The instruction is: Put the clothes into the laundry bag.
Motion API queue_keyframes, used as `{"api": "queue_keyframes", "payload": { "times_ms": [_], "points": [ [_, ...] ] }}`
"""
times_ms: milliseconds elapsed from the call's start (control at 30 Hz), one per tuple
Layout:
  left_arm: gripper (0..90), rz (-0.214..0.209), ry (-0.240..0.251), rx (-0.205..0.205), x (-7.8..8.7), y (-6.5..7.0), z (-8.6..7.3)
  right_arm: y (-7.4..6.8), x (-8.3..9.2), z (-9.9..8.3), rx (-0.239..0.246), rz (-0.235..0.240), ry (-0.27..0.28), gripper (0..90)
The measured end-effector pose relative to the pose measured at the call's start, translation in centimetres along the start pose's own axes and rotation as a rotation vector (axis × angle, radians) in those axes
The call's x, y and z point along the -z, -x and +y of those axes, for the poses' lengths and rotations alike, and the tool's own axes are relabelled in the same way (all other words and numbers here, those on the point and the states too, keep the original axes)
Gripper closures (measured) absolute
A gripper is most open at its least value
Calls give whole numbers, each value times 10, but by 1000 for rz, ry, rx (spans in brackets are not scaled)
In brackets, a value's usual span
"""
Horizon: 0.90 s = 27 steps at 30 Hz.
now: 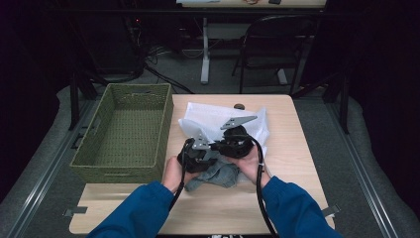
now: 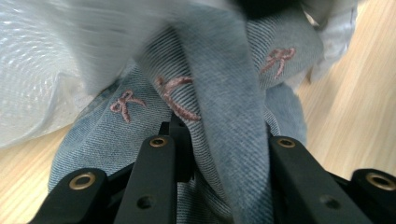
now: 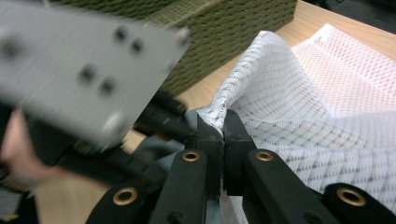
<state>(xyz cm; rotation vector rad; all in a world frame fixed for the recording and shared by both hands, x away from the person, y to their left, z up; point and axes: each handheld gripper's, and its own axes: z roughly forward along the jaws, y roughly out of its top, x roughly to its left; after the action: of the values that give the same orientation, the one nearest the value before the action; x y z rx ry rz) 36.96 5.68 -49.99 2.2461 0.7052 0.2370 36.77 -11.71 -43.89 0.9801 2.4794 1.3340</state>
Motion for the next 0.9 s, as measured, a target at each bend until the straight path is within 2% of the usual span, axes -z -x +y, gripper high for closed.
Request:
{"api": "queue_keyframes", "payload": {
  "times_ms": [67,100,133,167,200,267,367,400,433,467,500,533,600,700,733,767,867,900],
  "points": [
    [714,-20,-19,-1,-2,1,-2,0,6,-2,19,-22,-37,891],
    [689,-22,-23,2,-5,2,-5,5,9,-8,24,-55,-111,891],
    [689,-46,-32,3,-9,2,-7,5,9,-8,24,-55,-111,891],
    [674,-57,-36,8,-12,3,-10,8,9,-13,38,-99,-149,891],
    [645,-75,-39,5,-14,4,-12,11,8,-18,48,-115,-192,891],
    [601,-101,-52,-17,-14,5,-12,17,7,-28,35,-112,-233,891],
    [474,-139,-65,-28,-3,6,-10,20,9,-29,30,-106,-257,889],
    [352,-163,-72,-1,9,2,-9,21,12,-28,29,-104,-250,888],
    [342,-163,-72,-1,9,2,-9,21,12,-28,29,-104,-250,888],
    [342,-140,-64,7,18,0,-9,21,11,-28,43,-111,-257,887],
    [313,-148,-49,26,27,-6,-9,22,8,-27,52,-117,-258,887],
    [308,-148,-49,26,27,-6,-9,22,8,-27,52,-117,-258,887],
    [298,-111,-31,61,34,-13,-10,22,7,-27,55,-124,-262,886],
    [249,-54,-73,124,29,-24,-14,21,6,-22,66,-123,-260,885],
    [220,-17,-122,149,21,-27,-16,20,6,-21,66,-127,-259,886],
    [177,-17,-122,149,21,-27,-16,20,6,-21,66,-127,-259,886],
    [155,-14,-150,202,13,-32,-20,19,5,-19,82,-131,-258,886],
    [146,-26,-169,205,9,-34,-21,18,5,-19,83,-128,-258,886]
  ]
}}
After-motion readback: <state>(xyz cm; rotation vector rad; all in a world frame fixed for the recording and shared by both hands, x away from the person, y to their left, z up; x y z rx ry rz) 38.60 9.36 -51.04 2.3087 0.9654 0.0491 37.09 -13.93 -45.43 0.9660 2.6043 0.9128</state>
